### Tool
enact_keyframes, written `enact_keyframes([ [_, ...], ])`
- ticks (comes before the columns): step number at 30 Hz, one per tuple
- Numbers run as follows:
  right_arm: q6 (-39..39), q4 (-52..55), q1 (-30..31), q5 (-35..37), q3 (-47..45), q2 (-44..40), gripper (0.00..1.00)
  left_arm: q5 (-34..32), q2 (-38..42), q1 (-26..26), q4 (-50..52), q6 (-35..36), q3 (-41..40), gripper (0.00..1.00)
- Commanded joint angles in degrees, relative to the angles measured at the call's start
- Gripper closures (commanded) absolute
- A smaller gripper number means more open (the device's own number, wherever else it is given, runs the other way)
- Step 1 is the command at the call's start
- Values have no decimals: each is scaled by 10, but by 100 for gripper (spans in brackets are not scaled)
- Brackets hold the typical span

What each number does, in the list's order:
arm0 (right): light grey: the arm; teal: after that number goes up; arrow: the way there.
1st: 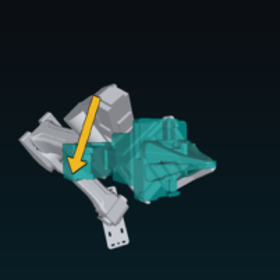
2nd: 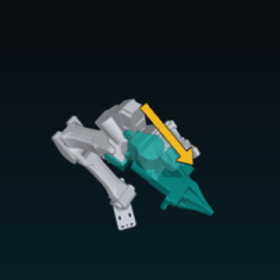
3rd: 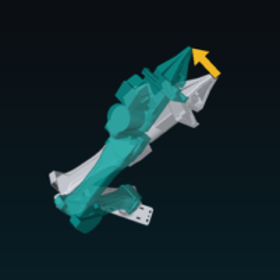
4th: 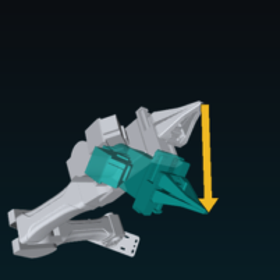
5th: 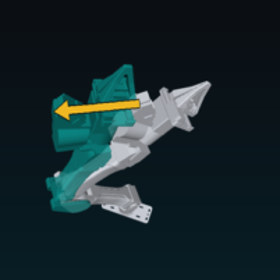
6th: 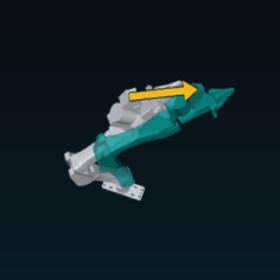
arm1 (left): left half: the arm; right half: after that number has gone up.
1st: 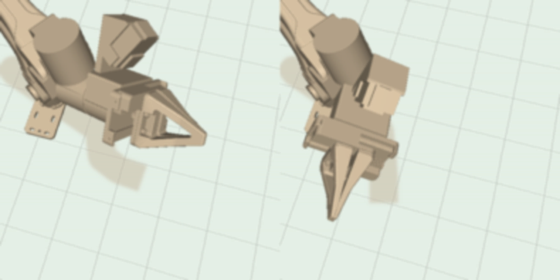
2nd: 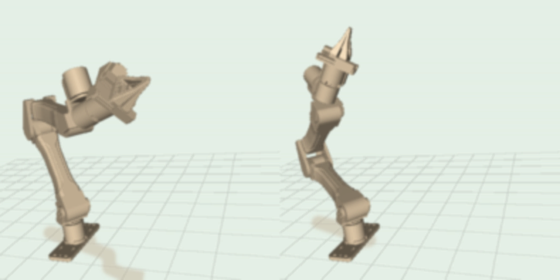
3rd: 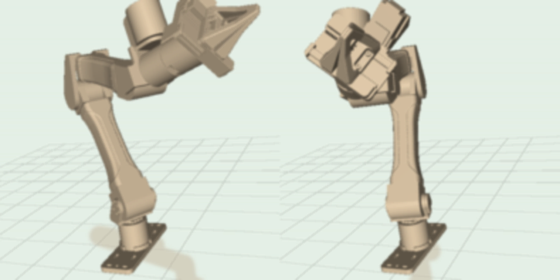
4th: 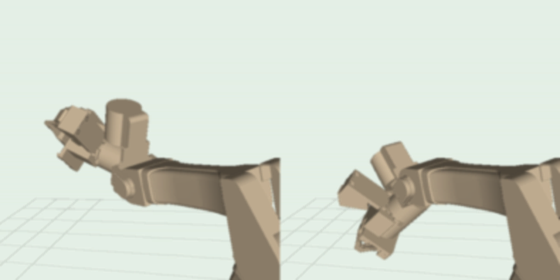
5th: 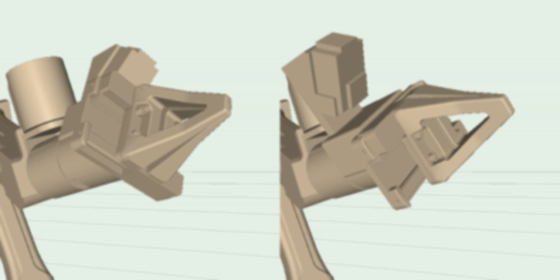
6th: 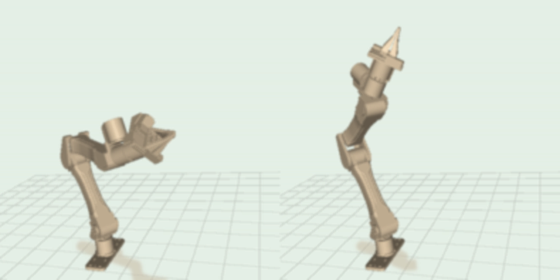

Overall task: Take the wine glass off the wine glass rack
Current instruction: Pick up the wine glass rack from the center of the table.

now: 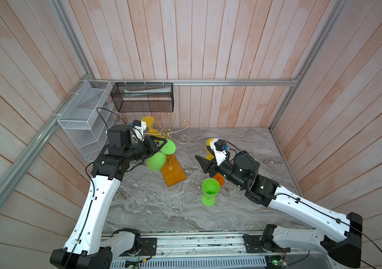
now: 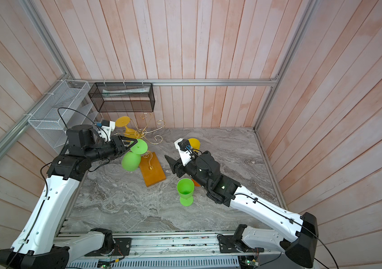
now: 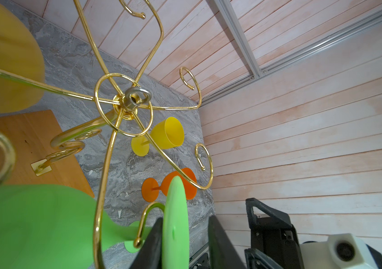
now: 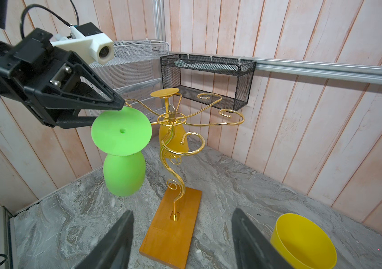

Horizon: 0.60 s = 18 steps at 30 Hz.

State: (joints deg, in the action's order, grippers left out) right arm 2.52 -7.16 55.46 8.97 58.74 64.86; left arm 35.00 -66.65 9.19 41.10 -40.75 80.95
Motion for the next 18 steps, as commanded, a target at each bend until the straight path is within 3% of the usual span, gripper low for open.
enact_keyframes([
  [1, -3, -12, 3, 10, 16, 0, 34, 15, 15, 3, -6, -1, -14, 74],
  [10, -3, -13, 3, 10, 14, 0, 35, 15, 29, 3, -24, -14, -38, 93],
  [18, -1, -12, 4, 16, 11, -5, 35, 16, 33, 3, -46, -32, -38, 98],
])
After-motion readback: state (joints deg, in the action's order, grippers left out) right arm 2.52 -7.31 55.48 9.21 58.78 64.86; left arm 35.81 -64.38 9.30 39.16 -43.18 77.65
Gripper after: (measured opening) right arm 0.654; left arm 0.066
